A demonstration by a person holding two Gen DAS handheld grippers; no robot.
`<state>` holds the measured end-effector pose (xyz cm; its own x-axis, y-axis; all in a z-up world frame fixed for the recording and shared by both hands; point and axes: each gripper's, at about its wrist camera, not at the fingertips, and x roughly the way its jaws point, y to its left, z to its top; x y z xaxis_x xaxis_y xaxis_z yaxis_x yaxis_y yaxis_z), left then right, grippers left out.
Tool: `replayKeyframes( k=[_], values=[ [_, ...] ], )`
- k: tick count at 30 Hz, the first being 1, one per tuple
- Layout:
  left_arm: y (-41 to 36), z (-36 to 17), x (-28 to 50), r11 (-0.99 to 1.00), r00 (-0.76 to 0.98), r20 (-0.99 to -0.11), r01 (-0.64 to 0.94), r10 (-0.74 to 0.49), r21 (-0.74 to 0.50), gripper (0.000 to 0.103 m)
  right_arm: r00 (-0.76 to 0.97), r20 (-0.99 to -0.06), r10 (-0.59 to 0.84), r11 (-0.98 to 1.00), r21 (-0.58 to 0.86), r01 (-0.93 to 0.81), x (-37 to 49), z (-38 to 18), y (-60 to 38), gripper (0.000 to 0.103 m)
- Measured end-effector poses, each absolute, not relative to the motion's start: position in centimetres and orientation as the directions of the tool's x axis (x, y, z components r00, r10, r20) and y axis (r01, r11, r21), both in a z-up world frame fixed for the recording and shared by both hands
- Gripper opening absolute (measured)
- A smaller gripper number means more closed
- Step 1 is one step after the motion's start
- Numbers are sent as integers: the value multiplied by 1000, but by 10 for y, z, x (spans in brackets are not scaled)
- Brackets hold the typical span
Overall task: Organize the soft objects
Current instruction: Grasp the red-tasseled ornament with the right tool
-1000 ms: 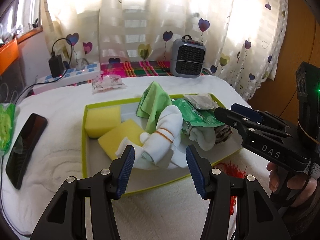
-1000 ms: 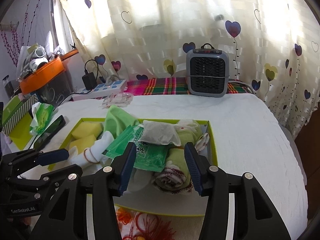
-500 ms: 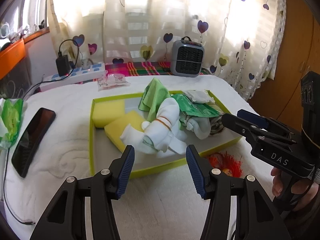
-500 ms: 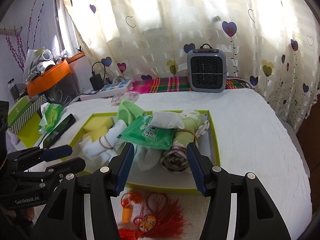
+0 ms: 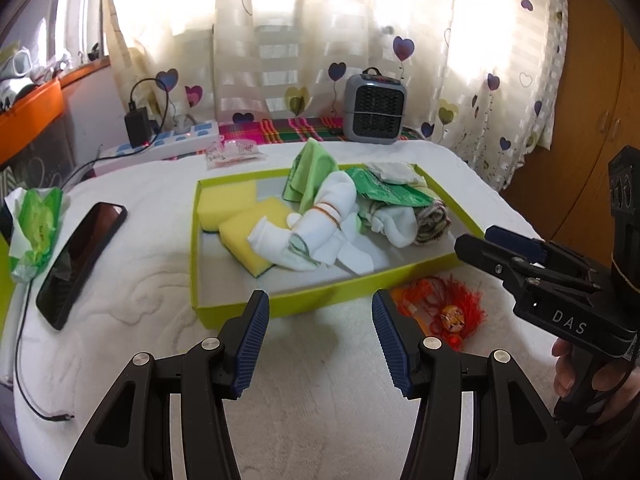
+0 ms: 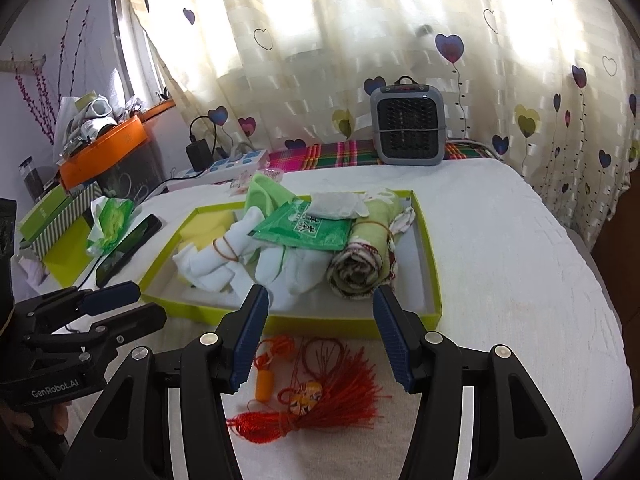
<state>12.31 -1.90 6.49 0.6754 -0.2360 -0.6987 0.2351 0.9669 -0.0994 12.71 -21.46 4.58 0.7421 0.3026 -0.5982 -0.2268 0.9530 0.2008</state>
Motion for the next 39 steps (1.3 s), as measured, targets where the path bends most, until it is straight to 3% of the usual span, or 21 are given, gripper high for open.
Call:
replayKeyframes(
  k=[21,34,39],
  values=[
    [-4,43,105,973,670,-706,188,-228,-136,53,656,-723,215,976,183,-119,97,12,-208,56],
    [-4,38,106,969,657,-713,194,-244,-152,53,621,-744,246,963,258,-72,104,3,-204,56],
    [-4,37,106,967,653,-714,200,-251,-156,53,627,-749,216,972,223,-68,104,2,-199,56]
  ],
)
